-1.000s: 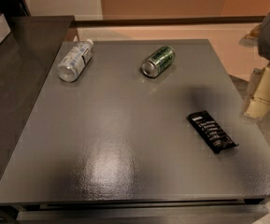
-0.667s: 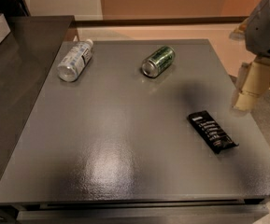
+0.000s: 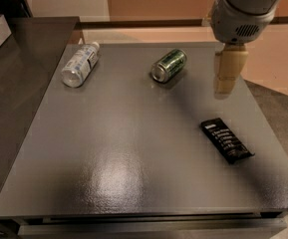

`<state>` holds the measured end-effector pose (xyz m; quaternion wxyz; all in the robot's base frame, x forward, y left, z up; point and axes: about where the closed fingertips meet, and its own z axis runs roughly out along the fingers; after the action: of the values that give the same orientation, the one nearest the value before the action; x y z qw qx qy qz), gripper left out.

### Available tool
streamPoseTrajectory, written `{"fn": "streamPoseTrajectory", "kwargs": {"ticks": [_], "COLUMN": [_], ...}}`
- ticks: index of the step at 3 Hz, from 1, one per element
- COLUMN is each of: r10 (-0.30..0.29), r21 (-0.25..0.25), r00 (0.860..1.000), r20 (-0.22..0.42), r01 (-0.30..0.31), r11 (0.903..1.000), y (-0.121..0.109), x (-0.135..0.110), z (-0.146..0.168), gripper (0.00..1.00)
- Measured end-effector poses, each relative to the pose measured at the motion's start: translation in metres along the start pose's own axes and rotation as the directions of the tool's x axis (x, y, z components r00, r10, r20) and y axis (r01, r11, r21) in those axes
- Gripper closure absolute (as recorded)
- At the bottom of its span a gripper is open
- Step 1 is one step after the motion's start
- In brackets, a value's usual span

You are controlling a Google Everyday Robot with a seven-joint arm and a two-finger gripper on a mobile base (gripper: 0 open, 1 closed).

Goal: Place green can upright

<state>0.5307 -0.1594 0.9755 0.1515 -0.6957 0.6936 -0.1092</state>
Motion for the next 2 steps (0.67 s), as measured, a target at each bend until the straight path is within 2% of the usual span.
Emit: {"fn": "streamPoseTrajectory", "kwargs": {"ticks": [1,2], "r10": [-0.12,-0.275], "r21": [-0.018,-0.034], "r00": [0.993,0.961], "r20": [-0.011,0.005], "r01": [0.12,0.275], "r11": [0.9926,0.9609], "y": [-0.034,-0.076], "x": [-0.014,-0.031], "z": [0.023,0.053], "gripper": [0.0,0.0]}}
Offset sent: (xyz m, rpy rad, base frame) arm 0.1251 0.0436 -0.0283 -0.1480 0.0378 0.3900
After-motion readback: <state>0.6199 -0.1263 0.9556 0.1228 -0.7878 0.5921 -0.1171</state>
